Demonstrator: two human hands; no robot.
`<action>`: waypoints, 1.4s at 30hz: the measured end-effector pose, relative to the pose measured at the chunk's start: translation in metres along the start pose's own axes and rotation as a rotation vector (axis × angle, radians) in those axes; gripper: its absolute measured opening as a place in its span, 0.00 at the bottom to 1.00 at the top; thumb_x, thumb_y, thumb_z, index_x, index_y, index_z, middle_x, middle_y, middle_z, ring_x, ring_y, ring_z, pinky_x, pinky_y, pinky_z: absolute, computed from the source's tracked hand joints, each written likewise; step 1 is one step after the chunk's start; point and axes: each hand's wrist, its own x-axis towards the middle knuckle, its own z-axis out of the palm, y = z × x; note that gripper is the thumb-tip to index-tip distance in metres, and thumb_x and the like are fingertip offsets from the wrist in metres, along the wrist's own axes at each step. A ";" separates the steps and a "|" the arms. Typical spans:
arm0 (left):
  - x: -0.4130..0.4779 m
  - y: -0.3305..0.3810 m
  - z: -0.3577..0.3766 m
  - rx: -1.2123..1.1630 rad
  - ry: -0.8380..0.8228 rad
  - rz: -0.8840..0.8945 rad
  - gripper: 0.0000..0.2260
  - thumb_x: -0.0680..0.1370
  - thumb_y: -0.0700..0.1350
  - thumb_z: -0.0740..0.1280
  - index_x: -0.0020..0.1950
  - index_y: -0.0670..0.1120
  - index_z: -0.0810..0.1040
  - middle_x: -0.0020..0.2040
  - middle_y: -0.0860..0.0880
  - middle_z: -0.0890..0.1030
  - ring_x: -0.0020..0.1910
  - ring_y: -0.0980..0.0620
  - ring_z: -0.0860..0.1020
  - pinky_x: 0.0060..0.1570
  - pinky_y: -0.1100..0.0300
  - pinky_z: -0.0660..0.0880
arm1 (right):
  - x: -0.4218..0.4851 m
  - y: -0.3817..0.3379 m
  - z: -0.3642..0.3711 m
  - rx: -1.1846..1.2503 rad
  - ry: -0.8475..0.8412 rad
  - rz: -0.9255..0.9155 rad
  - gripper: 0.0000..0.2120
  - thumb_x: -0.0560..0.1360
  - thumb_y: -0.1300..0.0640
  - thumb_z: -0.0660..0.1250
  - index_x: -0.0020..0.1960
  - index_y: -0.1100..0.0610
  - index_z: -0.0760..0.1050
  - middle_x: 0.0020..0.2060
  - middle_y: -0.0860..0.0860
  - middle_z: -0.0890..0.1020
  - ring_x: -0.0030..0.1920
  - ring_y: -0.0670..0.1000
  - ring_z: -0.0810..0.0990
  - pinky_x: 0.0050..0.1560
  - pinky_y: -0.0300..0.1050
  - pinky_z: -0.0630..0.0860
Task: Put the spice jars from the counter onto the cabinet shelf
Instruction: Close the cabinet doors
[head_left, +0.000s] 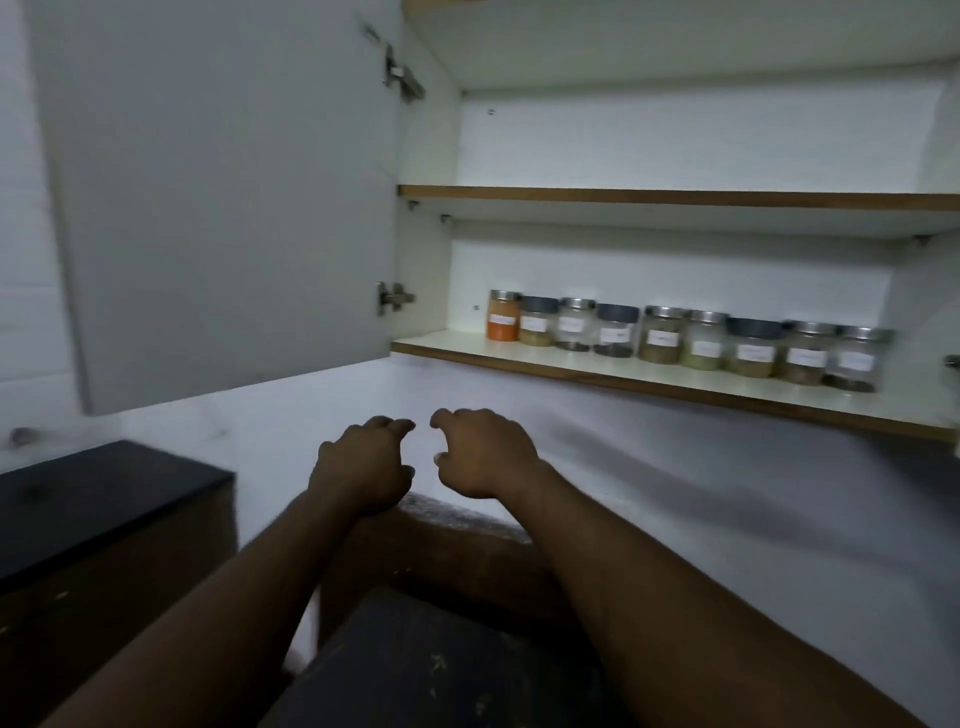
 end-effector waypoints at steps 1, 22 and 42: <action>-0.009 -0.010 -0.011 0.012 0.024 -0.037 0.29 0.77 0.54 0.67 0.78 0.57 0.64 0.76 0.52 0.68 0.70 0.44 0.72 0.63 0.44 0.72 | 0.002 -0.016 -0.005 0.008 0.023 -0.043 0.25 0.77 0.47 0.66 0.73 0.49 0.68 0.63 0.52 0.81 0.59 0.59 0.80 0.53 0.53 0.78; -0.109 -0.174 -0.150 -0.312 0.582 -0.547 0.22 0.79 0.49 0.68 0.71 0.45 0.68 0.68 0.43 0.72 0.62 0.42 0.74 0.53 0.50 0.73 | 0.047 -0.250 -0.058 0.051 0.404 -0.445 0.25 0.74 0.55 0.67 0.71 0.48 0.71 0.59 0.49 0.82 0.55 0.55 0.79 0.48 0.52 0.82; -0.069 -0.160 -0.108 -0.629 0.542 -0.044 0.27 0.78 0.69 0.57 0.33 0.50 0.77 0.31 0.52 0.81 0.32 0.55 0.80 0.35 0.55 0.76 | 0.039 -0.222 -0.058 0.280 0.654 0.035 0.17 0.84 0.46 0.55 0.70 0.51 0.67 0.51 0.51 0.85 0.46 0.56 0.83 0.39 0.45 0.71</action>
